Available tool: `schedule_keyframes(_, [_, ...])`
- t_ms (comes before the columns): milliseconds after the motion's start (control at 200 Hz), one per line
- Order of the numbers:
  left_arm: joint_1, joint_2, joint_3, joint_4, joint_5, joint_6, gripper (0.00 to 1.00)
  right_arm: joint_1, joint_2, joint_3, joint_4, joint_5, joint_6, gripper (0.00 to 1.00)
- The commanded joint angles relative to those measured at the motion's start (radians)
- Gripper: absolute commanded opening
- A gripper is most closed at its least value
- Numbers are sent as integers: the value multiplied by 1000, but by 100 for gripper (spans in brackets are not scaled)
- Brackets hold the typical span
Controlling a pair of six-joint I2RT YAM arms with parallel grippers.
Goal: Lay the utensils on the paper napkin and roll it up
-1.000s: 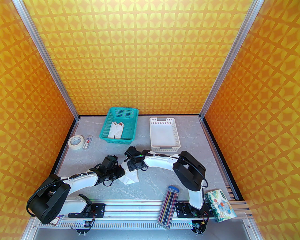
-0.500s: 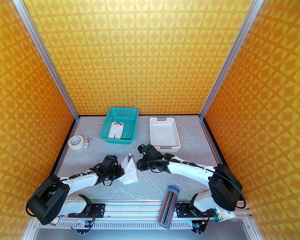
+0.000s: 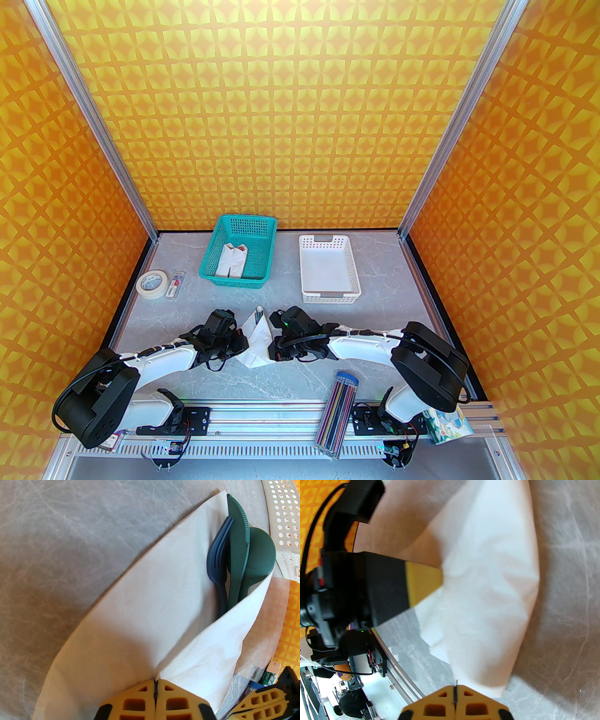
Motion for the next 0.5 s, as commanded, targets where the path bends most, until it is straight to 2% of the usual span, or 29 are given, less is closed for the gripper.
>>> schedule_keyframes(0, [4,32,0,-83,-56,22,0,9,37,-17,30,-16,13,0])
schedule_keyframes(495, [5,57,13,-121,-99,34,0,13,91,-51,-2,22,6,0])
